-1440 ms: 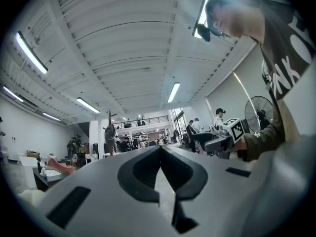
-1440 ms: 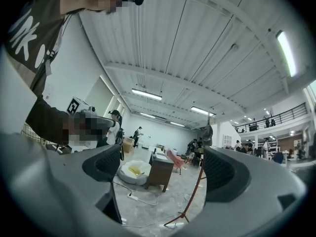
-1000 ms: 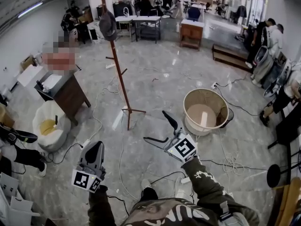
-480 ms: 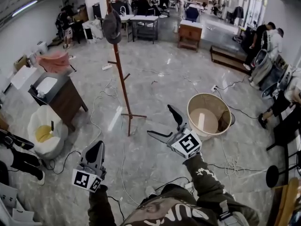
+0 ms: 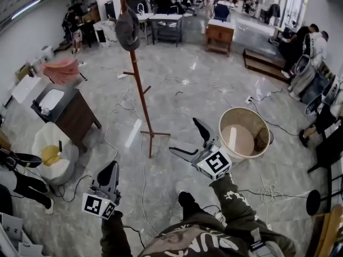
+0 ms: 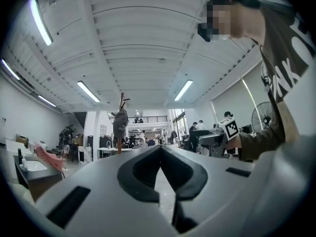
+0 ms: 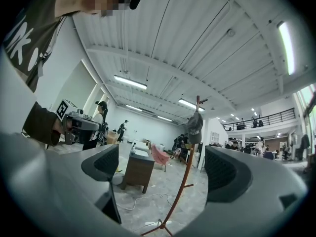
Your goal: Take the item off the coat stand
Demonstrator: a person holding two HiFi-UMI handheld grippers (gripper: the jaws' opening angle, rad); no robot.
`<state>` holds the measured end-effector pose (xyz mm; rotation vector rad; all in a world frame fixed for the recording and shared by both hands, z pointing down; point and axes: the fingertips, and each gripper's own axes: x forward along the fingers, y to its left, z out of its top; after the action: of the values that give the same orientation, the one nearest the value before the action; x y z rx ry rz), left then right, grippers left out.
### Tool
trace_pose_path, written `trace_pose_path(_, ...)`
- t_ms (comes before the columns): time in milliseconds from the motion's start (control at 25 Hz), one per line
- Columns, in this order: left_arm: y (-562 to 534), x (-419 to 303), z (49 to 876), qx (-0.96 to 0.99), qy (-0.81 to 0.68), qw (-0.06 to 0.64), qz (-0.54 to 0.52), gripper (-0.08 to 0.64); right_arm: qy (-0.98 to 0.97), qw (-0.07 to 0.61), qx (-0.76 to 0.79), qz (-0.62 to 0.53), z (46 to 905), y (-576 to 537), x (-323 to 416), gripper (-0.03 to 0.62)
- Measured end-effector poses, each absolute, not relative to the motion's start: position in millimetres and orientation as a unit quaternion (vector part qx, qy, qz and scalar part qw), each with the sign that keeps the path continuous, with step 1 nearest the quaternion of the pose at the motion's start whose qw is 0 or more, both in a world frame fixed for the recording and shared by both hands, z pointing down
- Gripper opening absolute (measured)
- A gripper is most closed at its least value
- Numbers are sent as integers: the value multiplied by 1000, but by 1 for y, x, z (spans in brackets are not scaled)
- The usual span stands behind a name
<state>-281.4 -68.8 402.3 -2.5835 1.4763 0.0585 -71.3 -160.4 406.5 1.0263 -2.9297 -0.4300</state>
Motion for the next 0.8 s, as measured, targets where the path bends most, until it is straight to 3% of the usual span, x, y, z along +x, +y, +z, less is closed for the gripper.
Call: trace_pose_path(800, -332, -298, 396, -834, 546, 83, -4, 3, -950, -21, 280, -135, 389, -458, -82, 529)
